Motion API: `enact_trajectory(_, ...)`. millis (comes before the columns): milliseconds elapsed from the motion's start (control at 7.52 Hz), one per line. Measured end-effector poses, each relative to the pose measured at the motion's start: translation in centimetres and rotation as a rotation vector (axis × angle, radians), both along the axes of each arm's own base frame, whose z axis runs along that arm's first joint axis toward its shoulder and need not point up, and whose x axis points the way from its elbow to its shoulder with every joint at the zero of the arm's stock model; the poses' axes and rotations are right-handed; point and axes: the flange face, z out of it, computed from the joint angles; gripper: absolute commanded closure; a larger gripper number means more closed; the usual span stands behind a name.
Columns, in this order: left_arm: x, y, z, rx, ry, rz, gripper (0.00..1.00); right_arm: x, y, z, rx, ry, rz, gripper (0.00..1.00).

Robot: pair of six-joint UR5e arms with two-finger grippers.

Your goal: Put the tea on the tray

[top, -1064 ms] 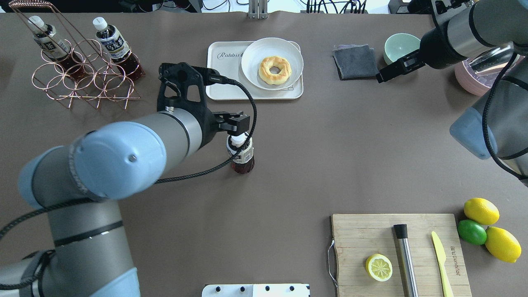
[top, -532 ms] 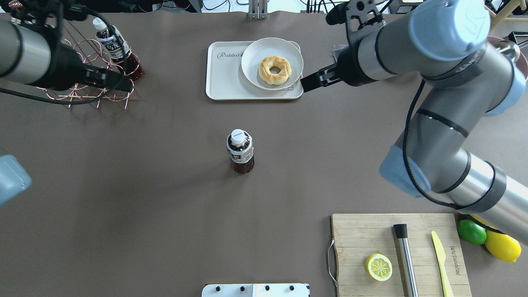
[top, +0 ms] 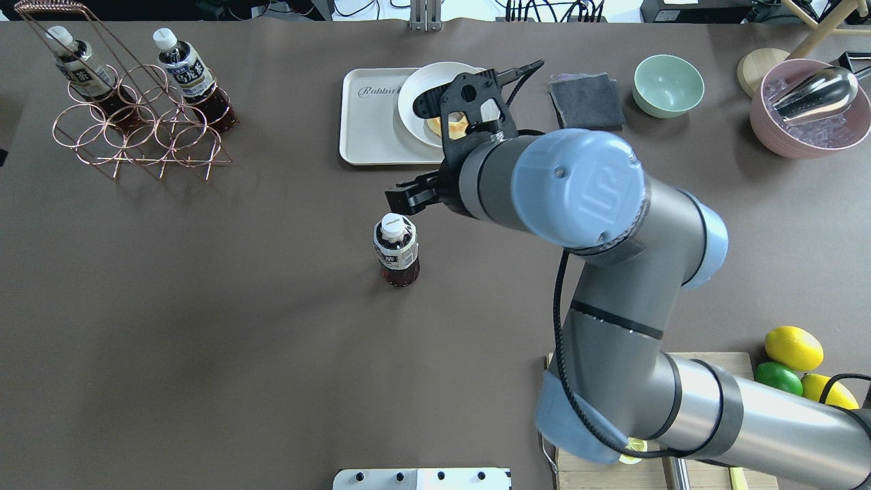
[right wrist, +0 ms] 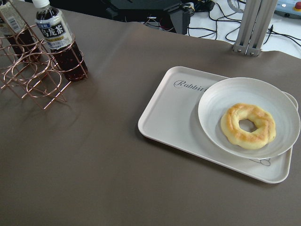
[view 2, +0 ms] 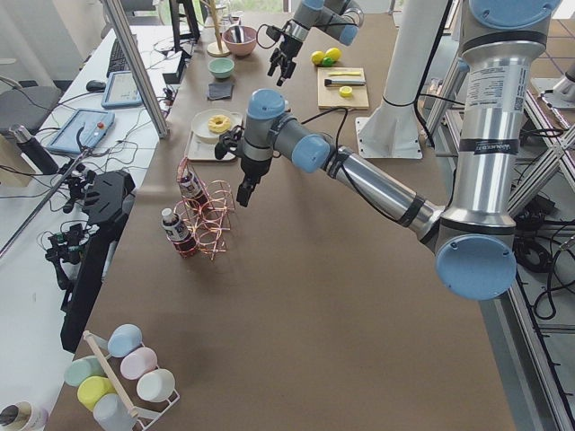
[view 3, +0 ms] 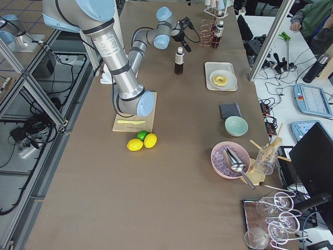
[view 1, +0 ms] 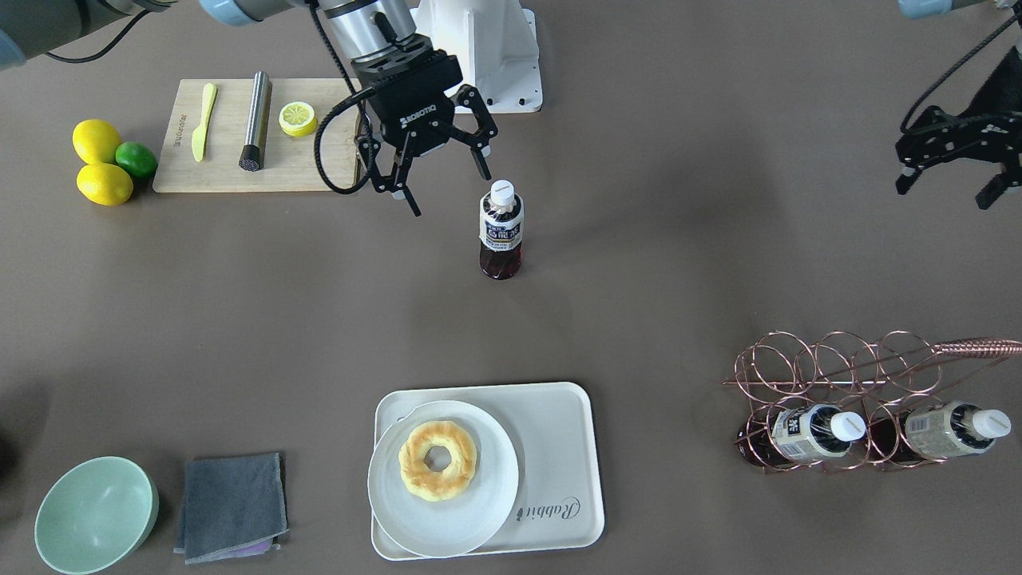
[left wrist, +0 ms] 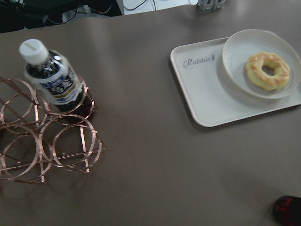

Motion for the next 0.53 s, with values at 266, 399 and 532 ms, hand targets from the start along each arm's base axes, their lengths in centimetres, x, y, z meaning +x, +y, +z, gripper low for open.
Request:
enact_trajectory(266, -3.4, -0.6, 4.4, -0.003, -0.046, 0.02, 0.0, -3.9, 3.6, -2.4, 0.002, 0.039, 0.06, 0.0)
enact_trajectory(399, -3.9, -0.7, 5.0, -0.004, -0.051, 0.021, 0.0, -5.7, 4.9, -2.4, 0.018, 0.07, 0.093, 0.02)
enact_trajectory(532, -4.2, -0.7, 5.2, -0.003, -0.053, 0.019, 0.0, -7.1, 5.6, -2.1, 0.03, 0.093, 0.116, 0.06)
